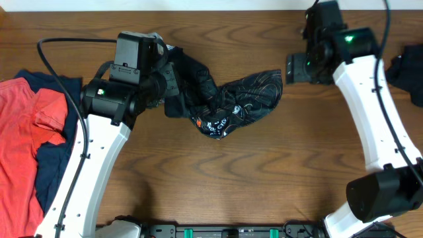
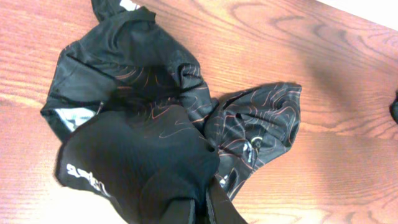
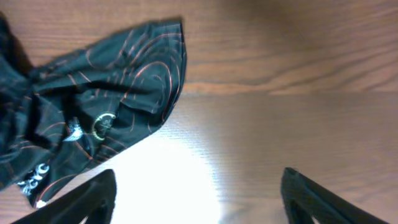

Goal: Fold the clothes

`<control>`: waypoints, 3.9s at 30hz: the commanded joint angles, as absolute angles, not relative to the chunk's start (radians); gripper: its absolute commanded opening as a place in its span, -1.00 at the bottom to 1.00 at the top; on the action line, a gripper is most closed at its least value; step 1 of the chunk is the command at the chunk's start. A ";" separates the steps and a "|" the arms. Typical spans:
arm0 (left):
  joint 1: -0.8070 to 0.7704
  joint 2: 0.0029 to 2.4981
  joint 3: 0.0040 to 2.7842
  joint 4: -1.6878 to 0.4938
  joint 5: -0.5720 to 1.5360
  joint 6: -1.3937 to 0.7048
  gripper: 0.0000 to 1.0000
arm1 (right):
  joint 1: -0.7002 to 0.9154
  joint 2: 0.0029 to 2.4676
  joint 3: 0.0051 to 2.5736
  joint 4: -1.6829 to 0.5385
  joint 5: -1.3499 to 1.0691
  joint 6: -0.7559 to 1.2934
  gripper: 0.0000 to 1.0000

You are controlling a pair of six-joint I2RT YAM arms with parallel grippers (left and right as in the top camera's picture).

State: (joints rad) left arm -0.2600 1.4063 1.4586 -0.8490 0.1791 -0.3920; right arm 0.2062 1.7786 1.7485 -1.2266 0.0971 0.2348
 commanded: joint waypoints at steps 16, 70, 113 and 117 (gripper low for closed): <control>-0.258 1.386 1.892 -0.882 0.175 -0.364 -0.88 | 0.210 1.769 1.478 -0.962 0.033 0.204 0.75; -0.334 1.534 2.005 -1.014 0.250 -0.398 -0.88 | 0.331 2.123 1.709 -0.979 -0.004 0.193 -0.98; -0.094 1.486 2.006 -0.795 -0.012 -0.292 -0.88 | -0.133 1.245 1.872 -1.119 0.263 0.213 -0.98; -0.081 1.405 2.006 -0.782 -0.012 -0.247 -0.88 | -0.133 1.228 1.872 -1.119 0.262 0.213 -0.98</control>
